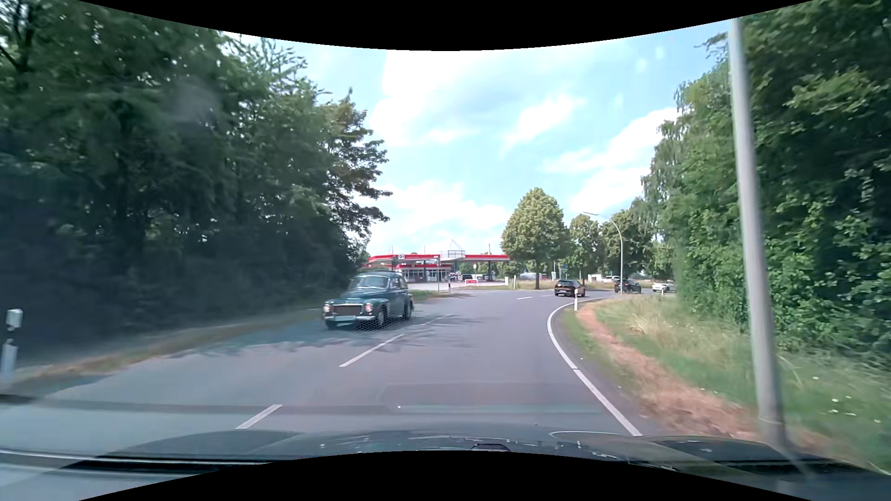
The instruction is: Follow the waypoints while adhering to traffic rules and regulations
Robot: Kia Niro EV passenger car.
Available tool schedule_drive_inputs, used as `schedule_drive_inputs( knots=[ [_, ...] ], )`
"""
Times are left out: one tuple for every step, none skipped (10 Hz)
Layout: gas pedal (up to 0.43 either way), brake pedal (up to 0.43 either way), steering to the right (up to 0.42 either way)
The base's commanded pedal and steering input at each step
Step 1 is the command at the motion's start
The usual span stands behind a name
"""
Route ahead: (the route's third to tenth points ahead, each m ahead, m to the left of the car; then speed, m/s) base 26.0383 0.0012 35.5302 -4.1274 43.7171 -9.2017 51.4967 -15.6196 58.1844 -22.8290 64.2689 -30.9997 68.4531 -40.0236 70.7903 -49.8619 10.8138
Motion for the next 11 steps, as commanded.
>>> schedule_drive_inputs(
  knots=[
    [0.098, 0.000, 0.057],
    [0.098, 0.000, 0.060],
    [0.098, 0.000, 0.061],
    [0.098, 0.000, 0.061],
    [0.098, 0.000, 0.062],
    [0.098, 0.000, 0.062],
    [0.098, 0.000, 0.062],
    [0.098, 0.000, 0.062],
    [0.098, 0.000, 0.062],
    [0.098, 0.000, 0.060],
    [0.098, 0.000, 0.058]
  ],
)
